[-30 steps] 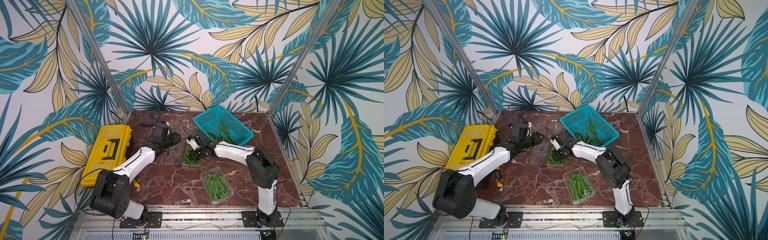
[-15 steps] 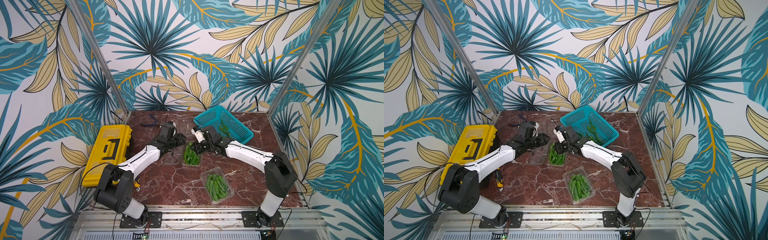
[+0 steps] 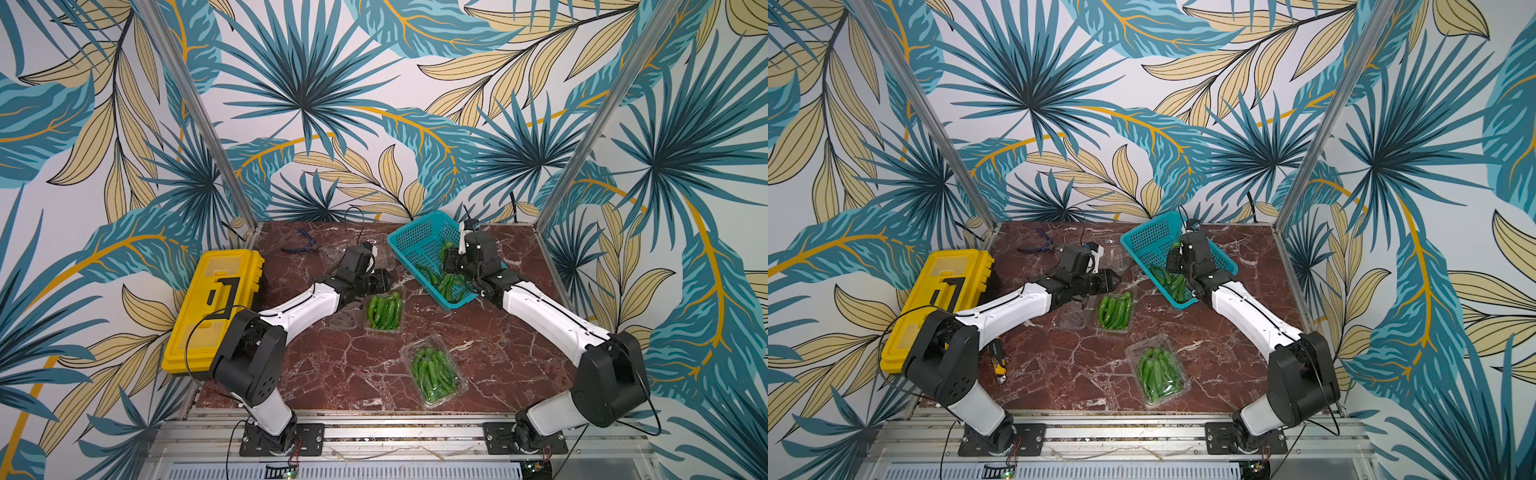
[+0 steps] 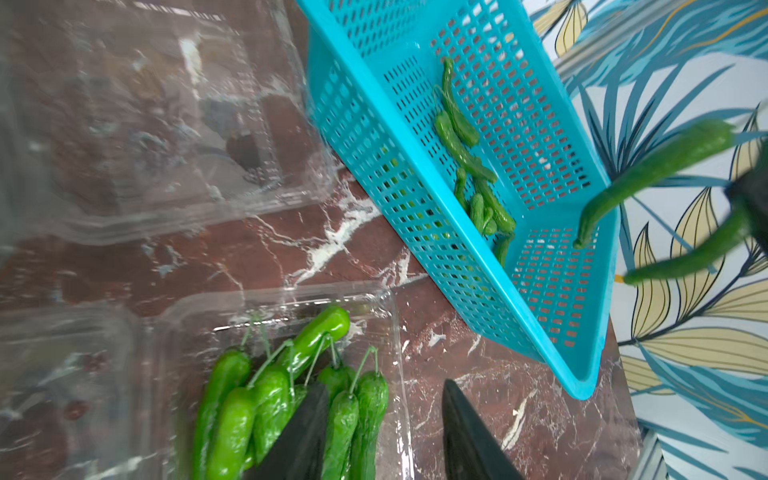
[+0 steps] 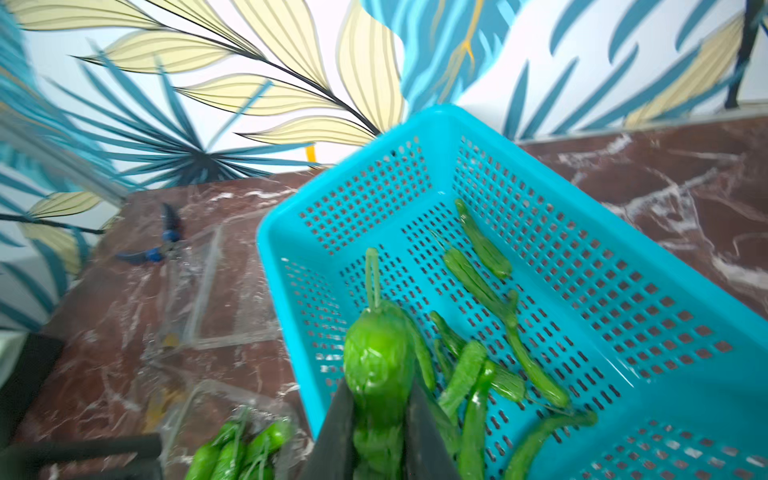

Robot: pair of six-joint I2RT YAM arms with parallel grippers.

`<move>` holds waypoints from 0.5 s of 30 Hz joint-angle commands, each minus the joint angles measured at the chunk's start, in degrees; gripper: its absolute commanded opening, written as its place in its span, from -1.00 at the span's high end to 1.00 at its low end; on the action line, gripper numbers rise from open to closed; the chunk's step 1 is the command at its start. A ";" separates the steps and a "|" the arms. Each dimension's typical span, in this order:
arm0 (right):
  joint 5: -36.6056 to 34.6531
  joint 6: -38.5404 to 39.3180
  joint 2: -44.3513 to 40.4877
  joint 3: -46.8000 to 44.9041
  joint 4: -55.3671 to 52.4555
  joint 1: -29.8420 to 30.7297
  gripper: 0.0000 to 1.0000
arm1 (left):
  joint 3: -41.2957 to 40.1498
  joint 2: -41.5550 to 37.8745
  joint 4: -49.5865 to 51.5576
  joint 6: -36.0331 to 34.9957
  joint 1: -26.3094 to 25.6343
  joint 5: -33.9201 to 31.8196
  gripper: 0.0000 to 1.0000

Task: Take small green peppers out of containers
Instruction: Place the green pepper in the basket.

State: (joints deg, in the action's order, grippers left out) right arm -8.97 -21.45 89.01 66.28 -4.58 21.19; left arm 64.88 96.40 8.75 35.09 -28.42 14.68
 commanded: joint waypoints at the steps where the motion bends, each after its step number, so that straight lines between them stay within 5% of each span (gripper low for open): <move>1: 1.61 -4.81 6.63 -1.99 -2.48 -1.09 0.83 | 3.41 2.34 1.77 -1.55 -0.88 1.29 0.08; 8: 6.53 -9.62 13.69 -4.02 -0.06 -2.30 0.74 | 7.40 5.86 8.39 -5.21 -2.20 -0.59 0.08; 12: 7.01 -10.12 13.11 -4.31 -0.16 -2.43 0.32 | 9.51 7.54 11.68 -6.52 -2.51 -2.53 0.08; 15: 6.48 -9.82 10.88 -4.82 -0.08 -2.44 0.23 | 10.37 8.42 12.67 -6.77 -2.69 -2.98 0.08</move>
State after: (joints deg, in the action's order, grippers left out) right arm -2.92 -30.37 102.72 62.78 -4.56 18.85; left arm 72.25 103.85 18.41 30.15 -30.76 13.19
